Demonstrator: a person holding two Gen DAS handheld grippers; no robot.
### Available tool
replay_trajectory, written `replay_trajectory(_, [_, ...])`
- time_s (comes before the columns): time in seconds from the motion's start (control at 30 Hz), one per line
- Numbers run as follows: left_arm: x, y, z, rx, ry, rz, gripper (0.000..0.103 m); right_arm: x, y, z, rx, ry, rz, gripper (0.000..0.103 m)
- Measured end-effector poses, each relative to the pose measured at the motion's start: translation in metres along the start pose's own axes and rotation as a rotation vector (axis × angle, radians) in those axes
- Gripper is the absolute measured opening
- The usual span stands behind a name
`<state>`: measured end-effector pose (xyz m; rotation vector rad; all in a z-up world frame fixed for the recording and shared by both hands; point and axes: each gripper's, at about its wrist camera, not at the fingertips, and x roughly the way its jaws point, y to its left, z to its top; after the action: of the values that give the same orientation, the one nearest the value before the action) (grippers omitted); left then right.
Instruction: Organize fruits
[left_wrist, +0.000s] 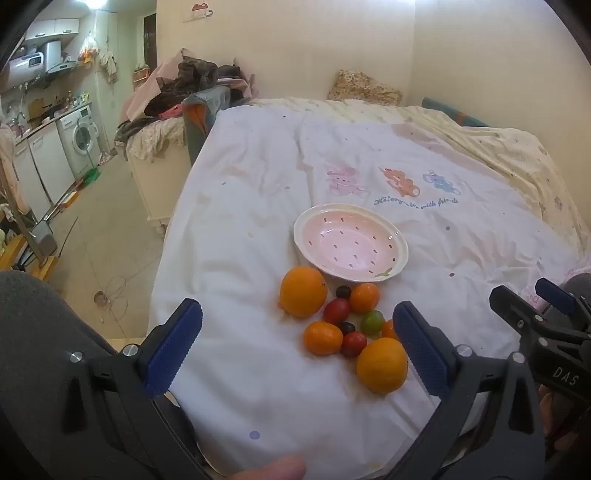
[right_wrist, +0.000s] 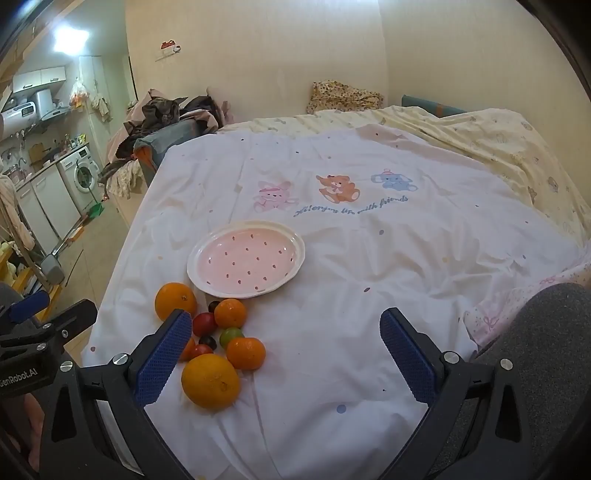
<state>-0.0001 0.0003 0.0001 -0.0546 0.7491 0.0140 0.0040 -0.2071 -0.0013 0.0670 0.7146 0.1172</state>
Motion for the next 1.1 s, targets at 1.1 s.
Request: replay_trajectory(1.1, [-0.0012, 0.0033, -0.0008, 0.003, 0.003, 0.003, 0.102, 0.0010, -0.0012, 0.0016, 0.002, 0.002, -0.001, 0.103])
